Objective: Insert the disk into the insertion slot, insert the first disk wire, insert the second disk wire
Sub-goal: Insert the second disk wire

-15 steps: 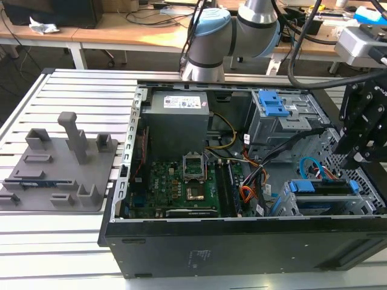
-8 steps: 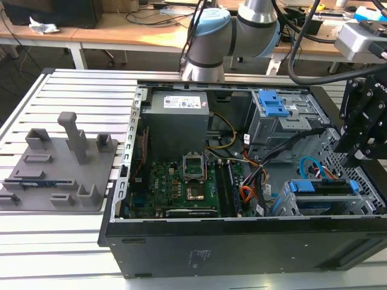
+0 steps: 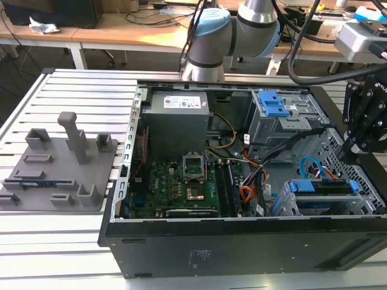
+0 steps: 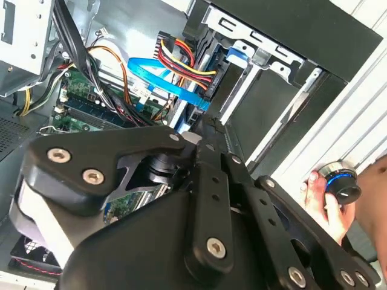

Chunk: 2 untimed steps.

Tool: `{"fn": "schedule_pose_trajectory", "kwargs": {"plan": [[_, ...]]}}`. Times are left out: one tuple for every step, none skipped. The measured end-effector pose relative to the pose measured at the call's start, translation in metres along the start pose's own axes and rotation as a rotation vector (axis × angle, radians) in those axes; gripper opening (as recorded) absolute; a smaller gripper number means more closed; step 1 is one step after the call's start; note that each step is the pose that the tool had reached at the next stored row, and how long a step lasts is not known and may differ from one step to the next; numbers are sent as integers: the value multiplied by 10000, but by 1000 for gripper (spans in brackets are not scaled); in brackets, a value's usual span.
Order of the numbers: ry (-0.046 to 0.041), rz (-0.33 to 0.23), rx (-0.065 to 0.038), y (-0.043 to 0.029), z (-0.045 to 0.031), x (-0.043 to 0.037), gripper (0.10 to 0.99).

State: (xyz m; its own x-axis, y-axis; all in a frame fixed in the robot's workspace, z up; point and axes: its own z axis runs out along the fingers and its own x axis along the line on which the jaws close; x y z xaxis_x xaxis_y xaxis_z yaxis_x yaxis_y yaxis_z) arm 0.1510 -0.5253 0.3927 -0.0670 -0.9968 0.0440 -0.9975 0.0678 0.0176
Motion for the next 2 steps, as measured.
{"fn": "schedule_pose_trajectory", "kwargs": {"plan": [[1, 0, 0, 0, 0, 0, 106], [0, 0, 0, 0, 0, 0, 106]]}}
